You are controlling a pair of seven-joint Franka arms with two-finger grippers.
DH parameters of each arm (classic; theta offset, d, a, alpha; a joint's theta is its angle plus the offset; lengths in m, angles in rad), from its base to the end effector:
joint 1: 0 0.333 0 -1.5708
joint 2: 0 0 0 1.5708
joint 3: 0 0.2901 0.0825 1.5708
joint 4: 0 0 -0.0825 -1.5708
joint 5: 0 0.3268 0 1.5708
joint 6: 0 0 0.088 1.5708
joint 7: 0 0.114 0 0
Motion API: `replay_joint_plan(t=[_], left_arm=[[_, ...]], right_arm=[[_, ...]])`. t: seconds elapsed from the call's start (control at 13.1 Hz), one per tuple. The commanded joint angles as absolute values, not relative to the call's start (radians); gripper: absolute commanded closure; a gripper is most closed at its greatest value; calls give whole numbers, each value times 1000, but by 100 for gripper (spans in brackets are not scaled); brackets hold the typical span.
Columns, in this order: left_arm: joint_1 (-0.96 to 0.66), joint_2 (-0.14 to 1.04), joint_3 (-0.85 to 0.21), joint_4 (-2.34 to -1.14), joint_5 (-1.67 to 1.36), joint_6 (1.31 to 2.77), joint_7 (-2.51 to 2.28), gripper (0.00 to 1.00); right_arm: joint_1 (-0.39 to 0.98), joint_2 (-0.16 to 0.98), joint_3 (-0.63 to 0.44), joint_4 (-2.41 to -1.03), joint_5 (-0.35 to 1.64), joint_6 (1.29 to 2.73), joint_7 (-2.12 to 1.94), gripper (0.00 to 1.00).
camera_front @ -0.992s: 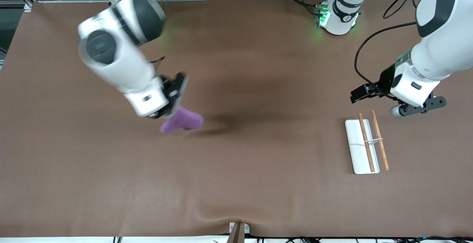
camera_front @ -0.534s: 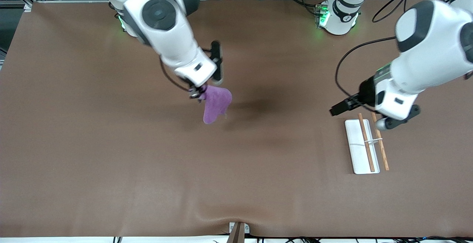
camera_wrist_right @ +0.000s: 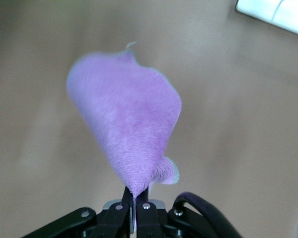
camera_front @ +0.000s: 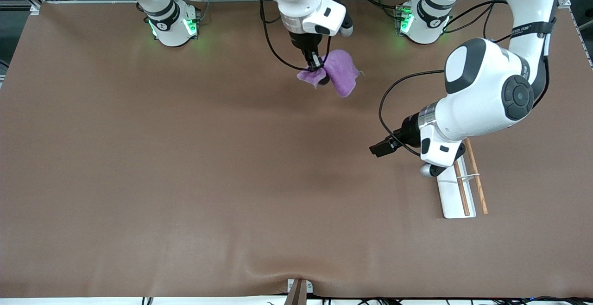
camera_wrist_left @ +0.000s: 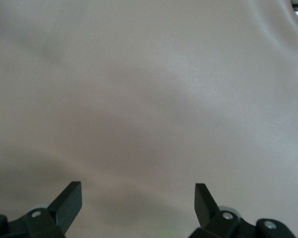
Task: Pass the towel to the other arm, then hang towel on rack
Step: 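Bring the left gripper to the hanging towel below the right gripper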
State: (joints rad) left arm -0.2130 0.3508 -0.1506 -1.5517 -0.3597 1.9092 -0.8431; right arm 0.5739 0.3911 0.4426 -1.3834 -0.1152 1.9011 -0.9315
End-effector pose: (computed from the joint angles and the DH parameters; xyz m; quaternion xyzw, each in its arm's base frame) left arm 0.5579 -0.2299 0.4435 0.9359 0.2937 -0.1066 0.1626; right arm 0.3726 0.4968 0.5006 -0.5659 -0.8201 -0.0804 0.0282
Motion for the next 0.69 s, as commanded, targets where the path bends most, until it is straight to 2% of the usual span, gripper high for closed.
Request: replay_joint_plan(t=[0.0,0.61], left_arm=[[-241,368,-146,-1536,-377,1911,-934,0],[-282,406,-146,-1569,-374,1901,-1123,0]], right_arm=[[594,445,437,-1344,-140,1934,-878,100],[571,482,431,-1345,-140,1994,-842,100]])
